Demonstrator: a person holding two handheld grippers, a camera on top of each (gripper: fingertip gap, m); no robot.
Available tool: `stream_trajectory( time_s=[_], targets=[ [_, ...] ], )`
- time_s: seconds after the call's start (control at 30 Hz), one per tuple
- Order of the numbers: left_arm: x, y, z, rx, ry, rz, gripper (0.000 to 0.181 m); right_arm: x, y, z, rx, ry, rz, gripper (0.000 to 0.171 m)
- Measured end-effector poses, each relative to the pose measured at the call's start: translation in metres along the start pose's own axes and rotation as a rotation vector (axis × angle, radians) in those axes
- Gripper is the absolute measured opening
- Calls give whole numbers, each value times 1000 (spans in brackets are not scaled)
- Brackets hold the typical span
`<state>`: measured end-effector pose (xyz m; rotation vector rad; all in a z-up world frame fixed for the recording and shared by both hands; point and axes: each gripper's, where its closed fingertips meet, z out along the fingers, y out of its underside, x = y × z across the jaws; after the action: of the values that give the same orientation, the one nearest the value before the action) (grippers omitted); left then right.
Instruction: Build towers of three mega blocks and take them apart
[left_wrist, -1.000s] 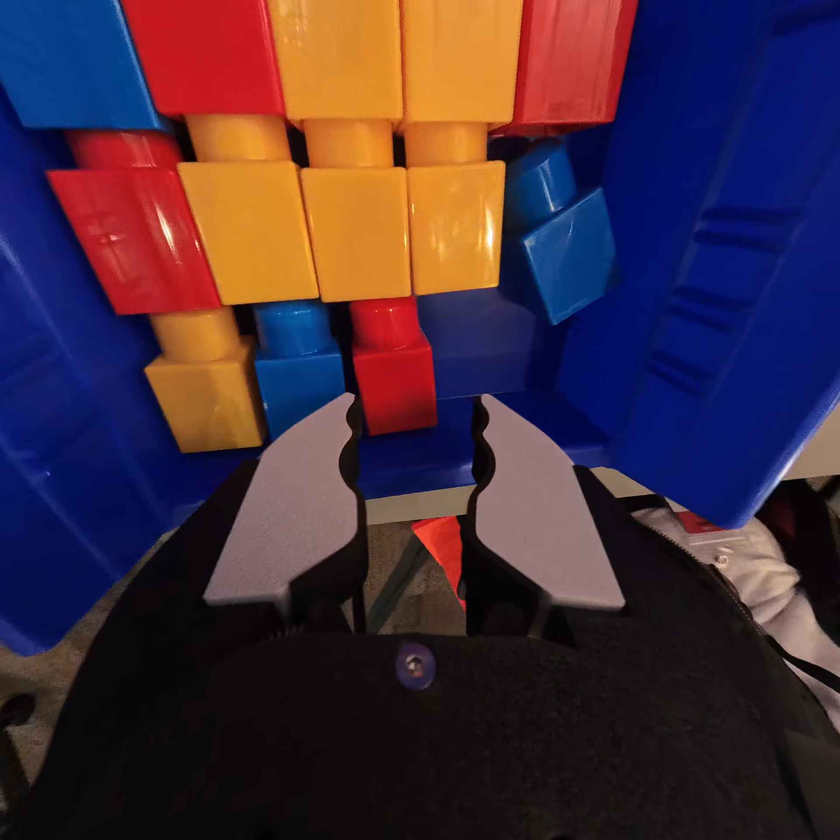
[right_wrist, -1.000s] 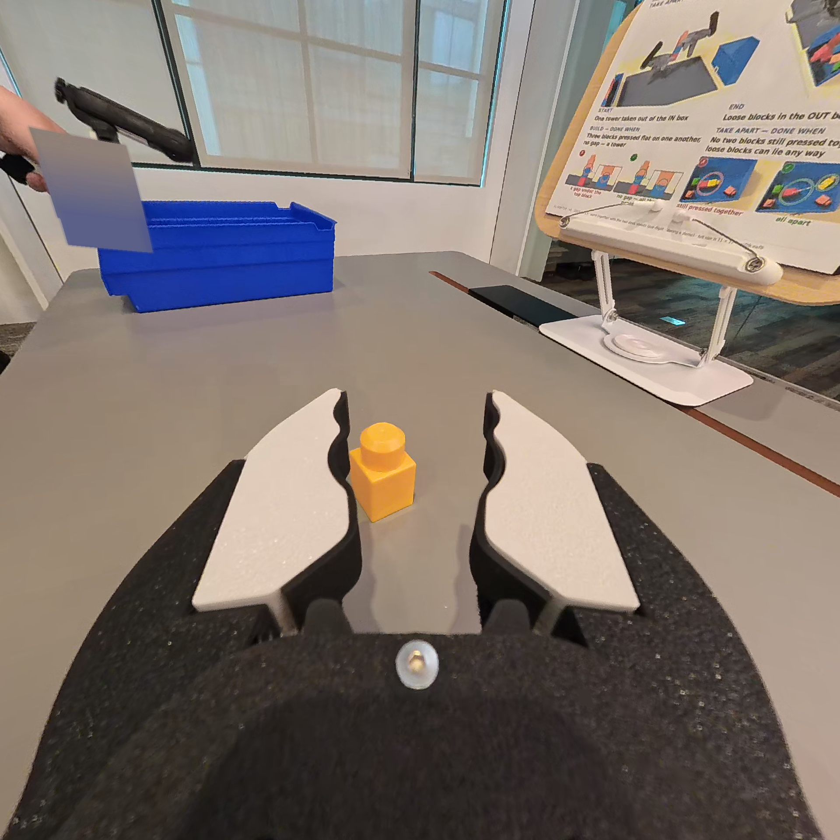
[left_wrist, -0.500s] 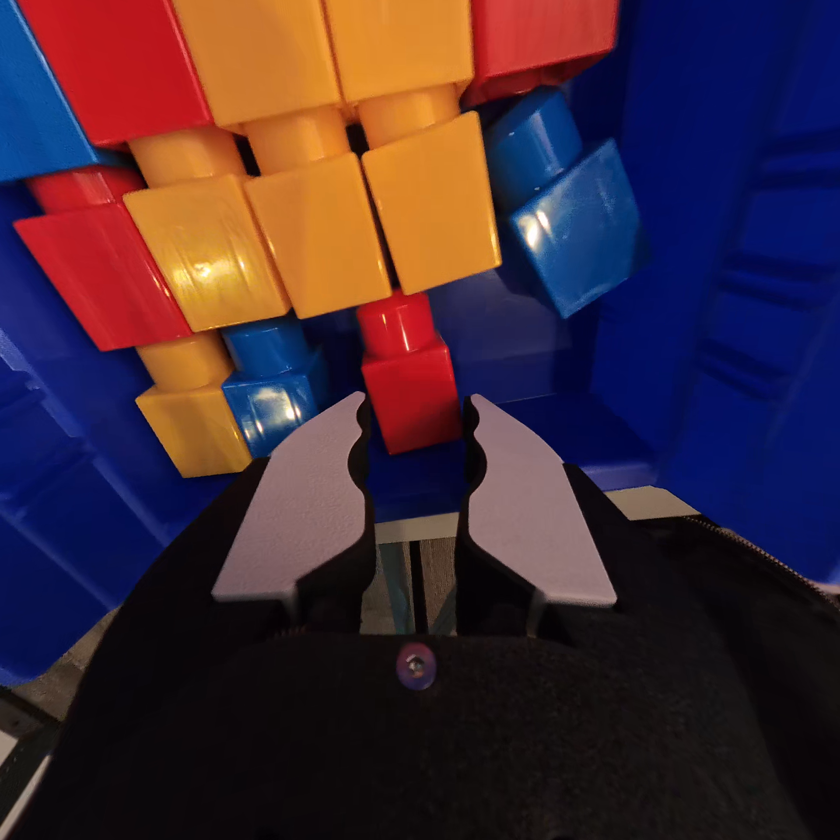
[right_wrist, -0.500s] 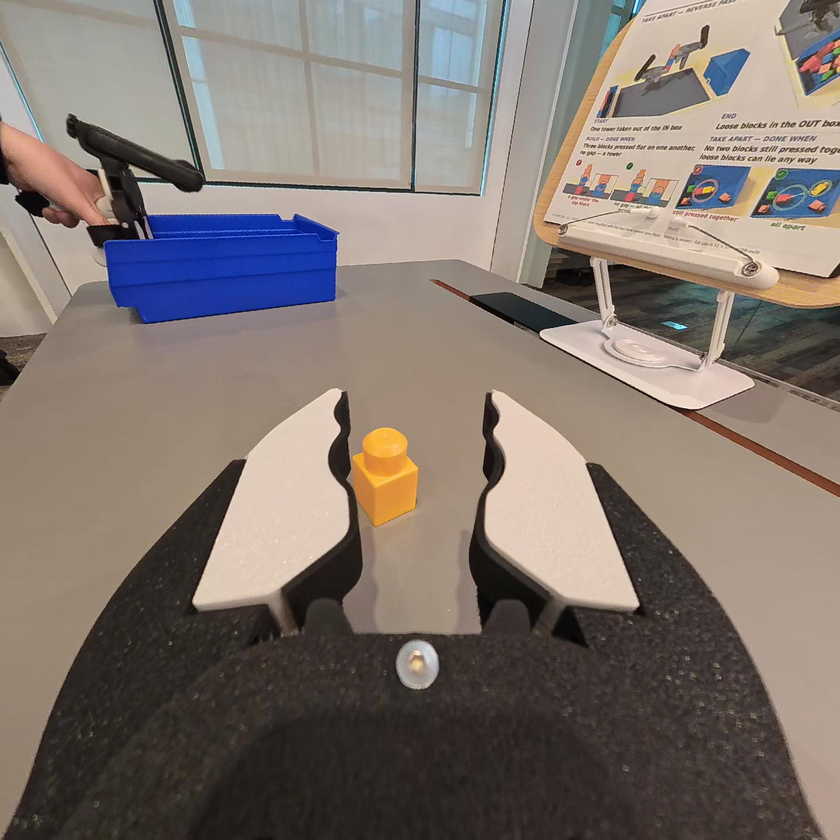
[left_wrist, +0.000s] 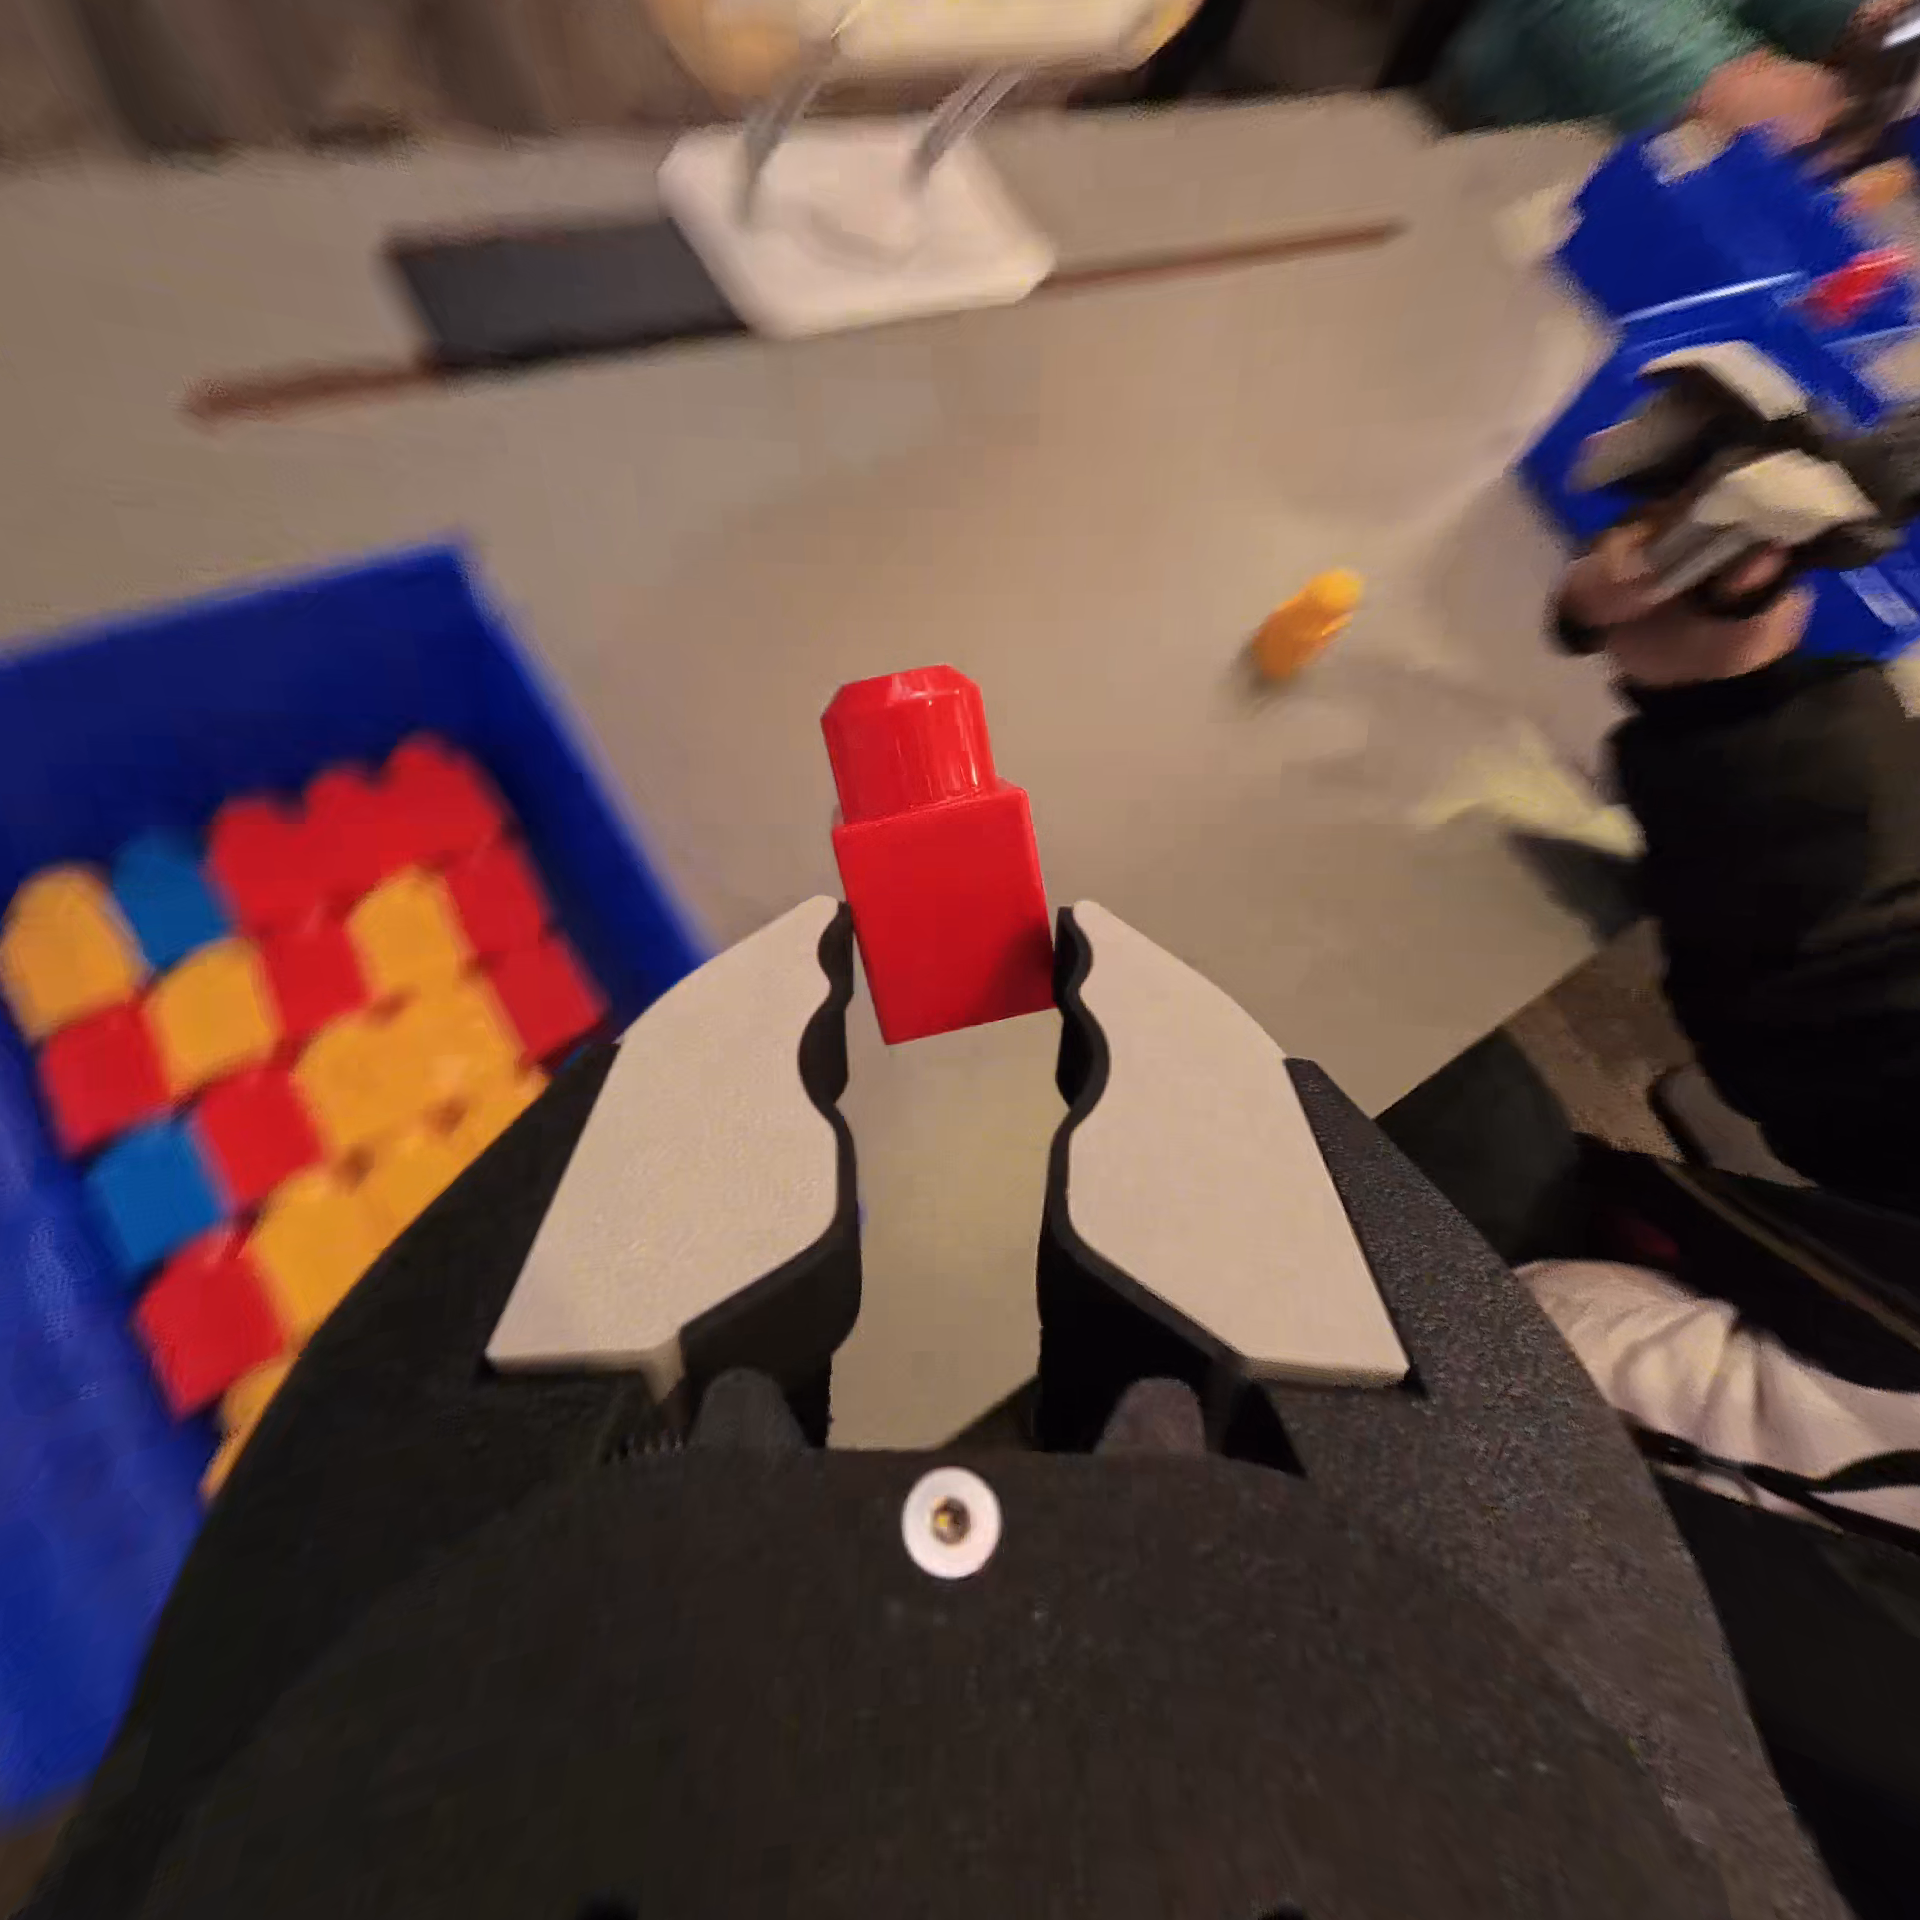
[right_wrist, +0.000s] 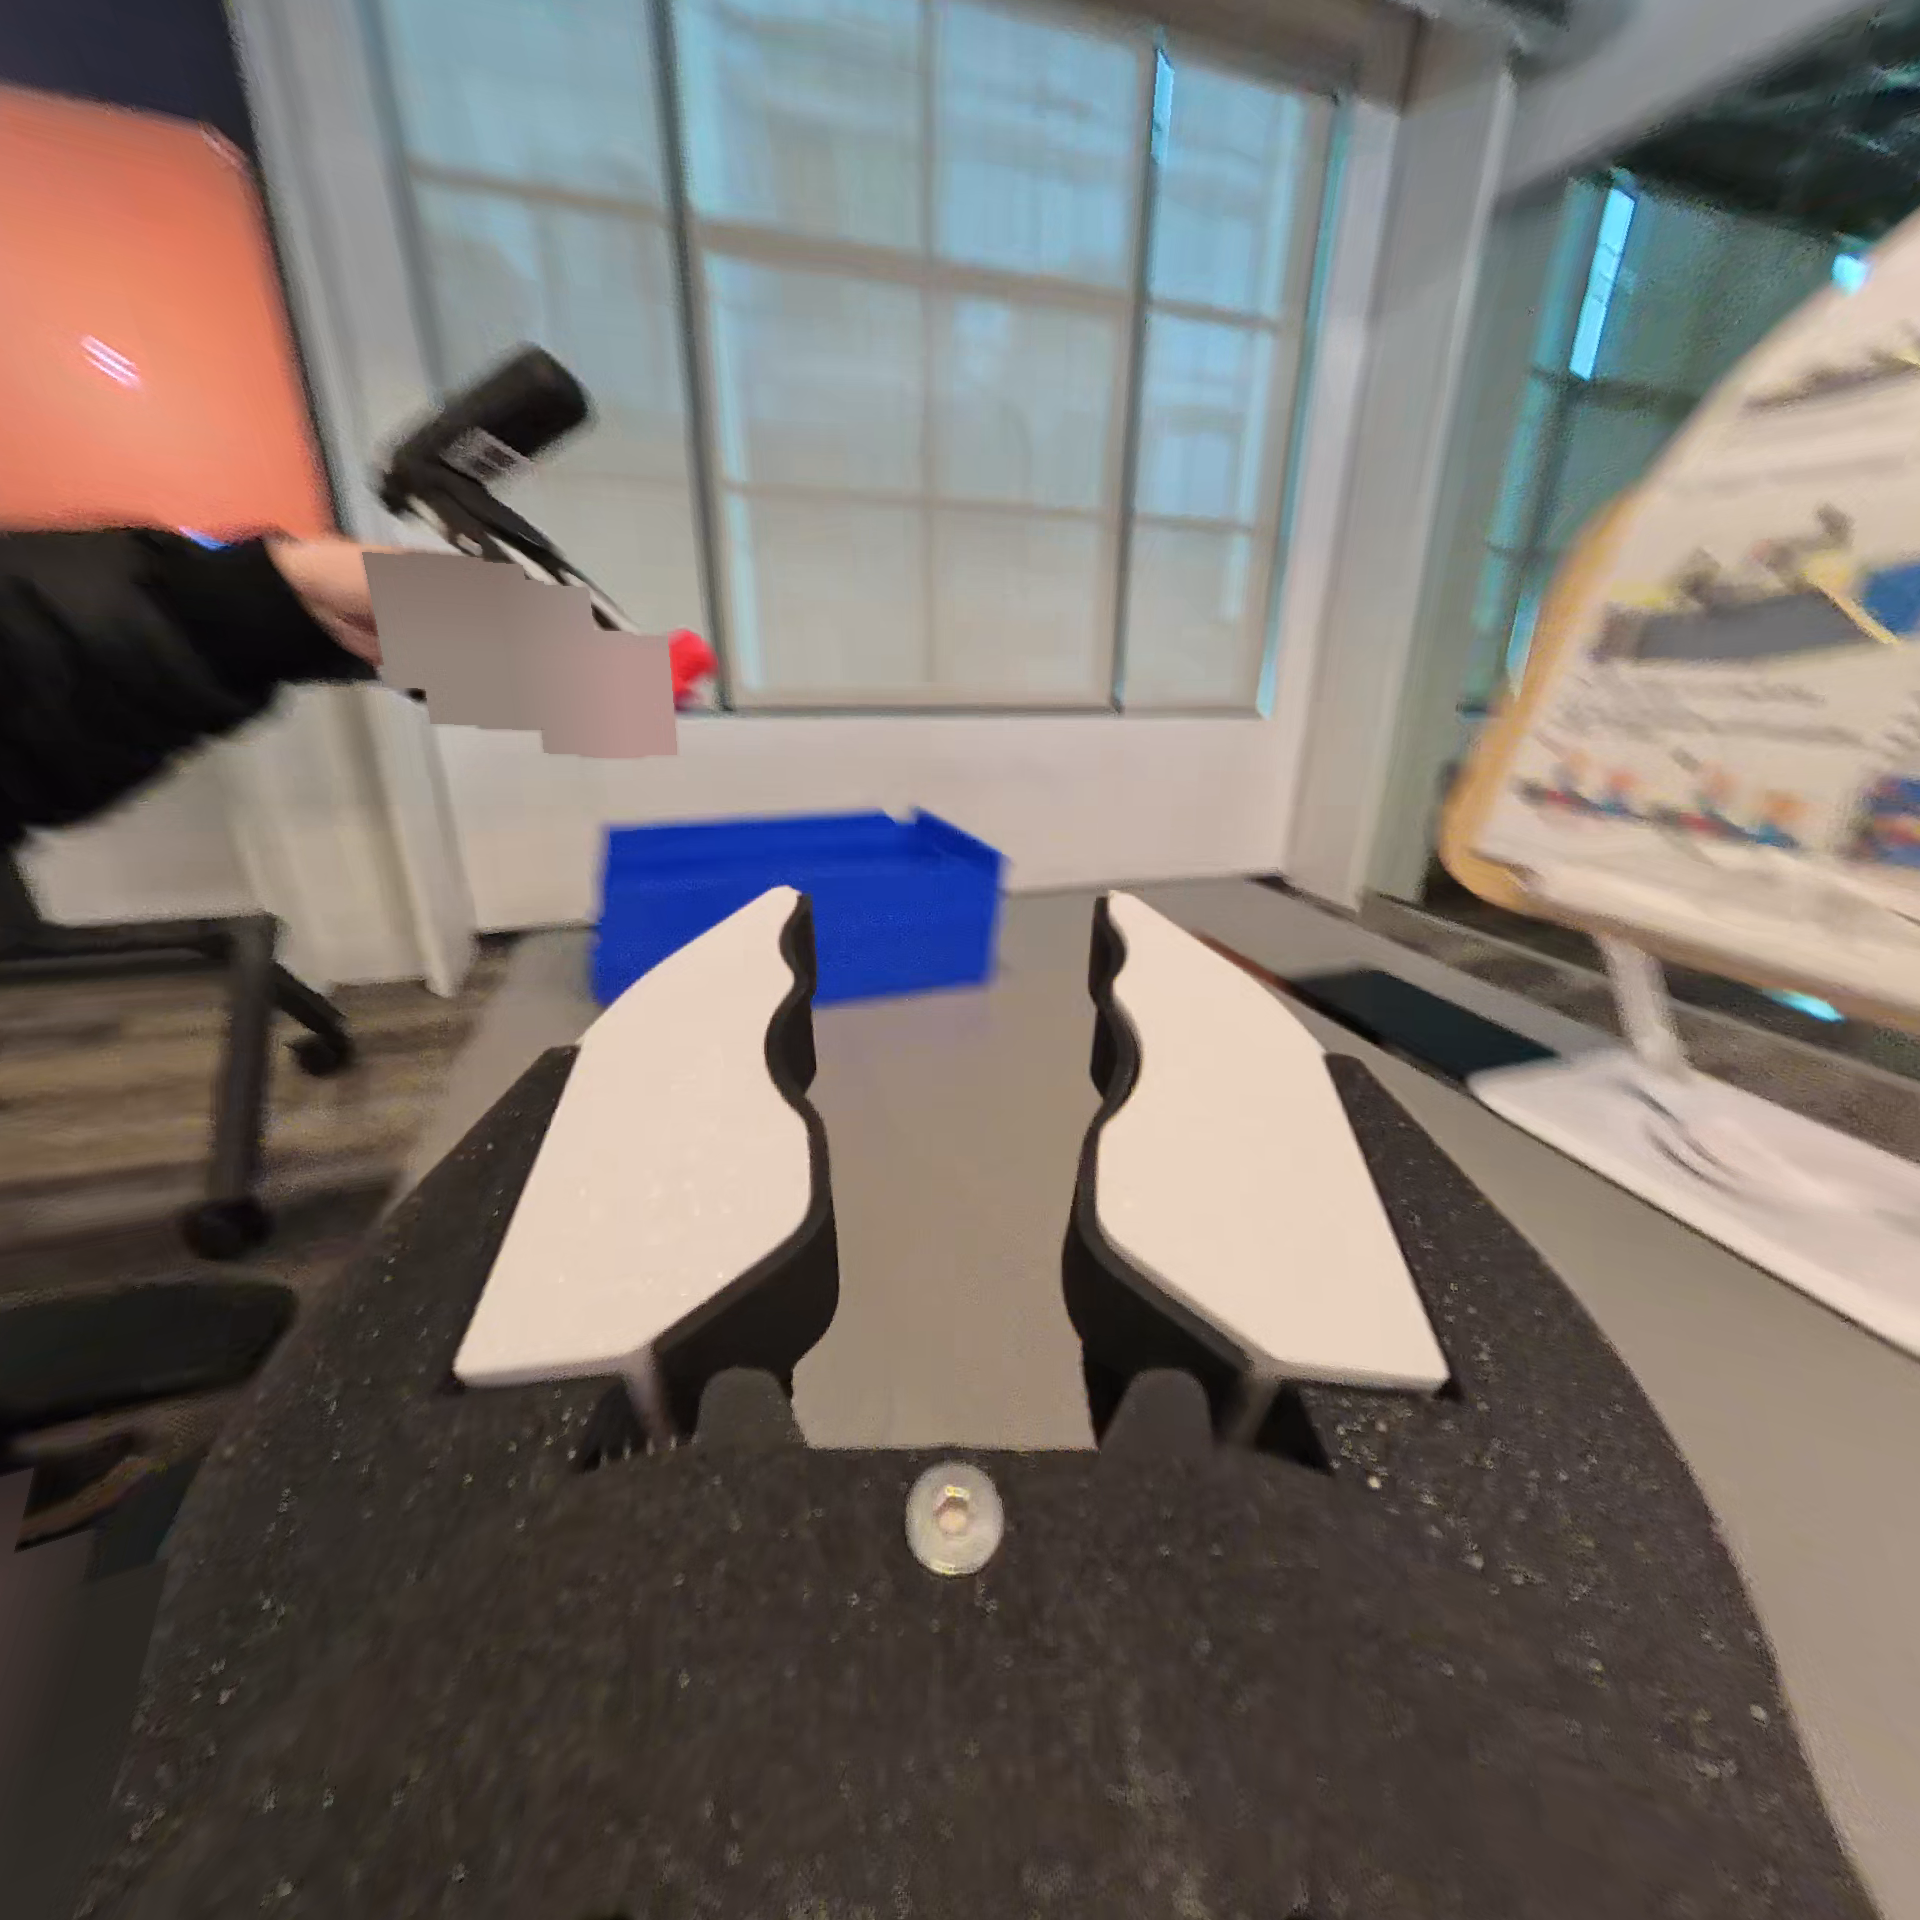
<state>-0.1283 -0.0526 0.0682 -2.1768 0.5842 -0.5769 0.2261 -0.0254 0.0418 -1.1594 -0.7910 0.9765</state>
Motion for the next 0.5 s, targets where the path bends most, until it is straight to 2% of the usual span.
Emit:
stream_trajectory(
  time_s=[0.13, 0.23, 0.37, 0.5],
  targets=[
    [108, -33, 36, 160, 247, 198, 37, -75, -42, 55, 79, -287, 142, 49],
    [170, -34, 68, 210, 379, 297, 37, -97, -52, 78, 45, -357, 185, 50],
    [218, -35, 93, 246, 514, 325, 37, -104, -53, 85, -19, -357, 197, 49],
    [241, -35, 100, 258, 601, 328, 37, -102, -56, 79, -27, -352, 247, 46]
  ],
)
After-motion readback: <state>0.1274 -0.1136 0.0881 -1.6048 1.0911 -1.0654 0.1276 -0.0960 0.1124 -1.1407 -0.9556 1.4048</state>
